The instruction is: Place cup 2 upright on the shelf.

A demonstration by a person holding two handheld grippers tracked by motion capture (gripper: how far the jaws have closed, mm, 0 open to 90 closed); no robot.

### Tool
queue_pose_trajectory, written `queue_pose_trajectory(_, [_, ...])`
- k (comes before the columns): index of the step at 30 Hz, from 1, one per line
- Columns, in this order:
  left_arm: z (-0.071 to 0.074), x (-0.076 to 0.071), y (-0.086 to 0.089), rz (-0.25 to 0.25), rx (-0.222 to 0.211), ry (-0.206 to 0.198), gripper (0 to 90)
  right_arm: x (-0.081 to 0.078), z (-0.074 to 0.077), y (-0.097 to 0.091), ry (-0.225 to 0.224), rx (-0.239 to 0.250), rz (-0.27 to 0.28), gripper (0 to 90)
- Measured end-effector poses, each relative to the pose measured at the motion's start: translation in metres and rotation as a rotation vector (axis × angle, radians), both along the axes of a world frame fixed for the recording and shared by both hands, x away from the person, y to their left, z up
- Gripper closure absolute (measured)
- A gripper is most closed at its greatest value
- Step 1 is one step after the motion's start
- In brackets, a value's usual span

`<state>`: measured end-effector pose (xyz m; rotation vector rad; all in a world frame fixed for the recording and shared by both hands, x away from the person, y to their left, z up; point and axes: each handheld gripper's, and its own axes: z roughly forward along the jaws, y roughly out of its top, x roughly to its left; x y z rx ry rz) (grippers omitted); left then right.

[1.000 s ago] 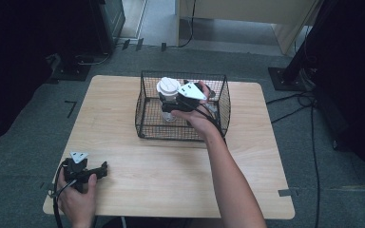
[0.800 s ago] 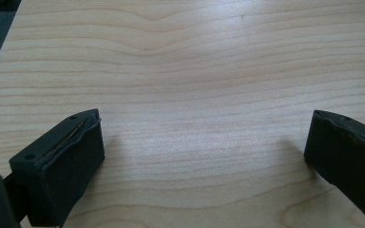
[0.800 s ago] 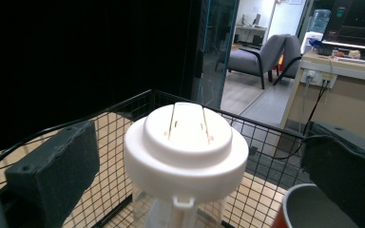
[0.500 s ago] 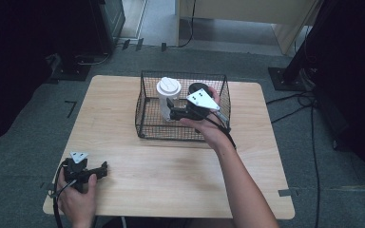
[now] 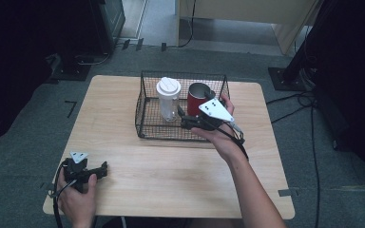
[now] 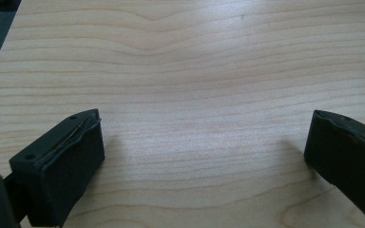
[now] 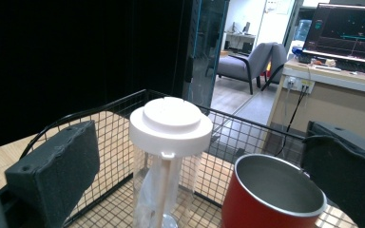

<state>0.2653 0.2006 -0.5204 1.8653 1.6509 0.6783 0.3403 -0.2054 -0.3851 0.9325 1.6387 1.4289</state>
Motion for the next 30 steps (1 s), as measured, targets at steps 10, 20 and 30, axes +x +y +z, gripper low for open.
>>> queue_pose_trajectory(10, [0.000,0.000,0.000,-0.001,0.000,0.001,0.1,-0.019,-0.008,-0.024,0.003,-0.004,-0.028,0.0])
queue_pose_trajectory(20, [0.000,0.000,0.000,-0.006,0.000,0.002,0.0,-0.040,-0.021,-0.052,0.011,0.006,-0.071,0.0])
queue_pose_trajectory(30, [0.000,0.000,0.000,-0.007,0.001,0.003,0.1,-0.060,-0.039,-0.078,0.019,0.011,-0.125,0.0])
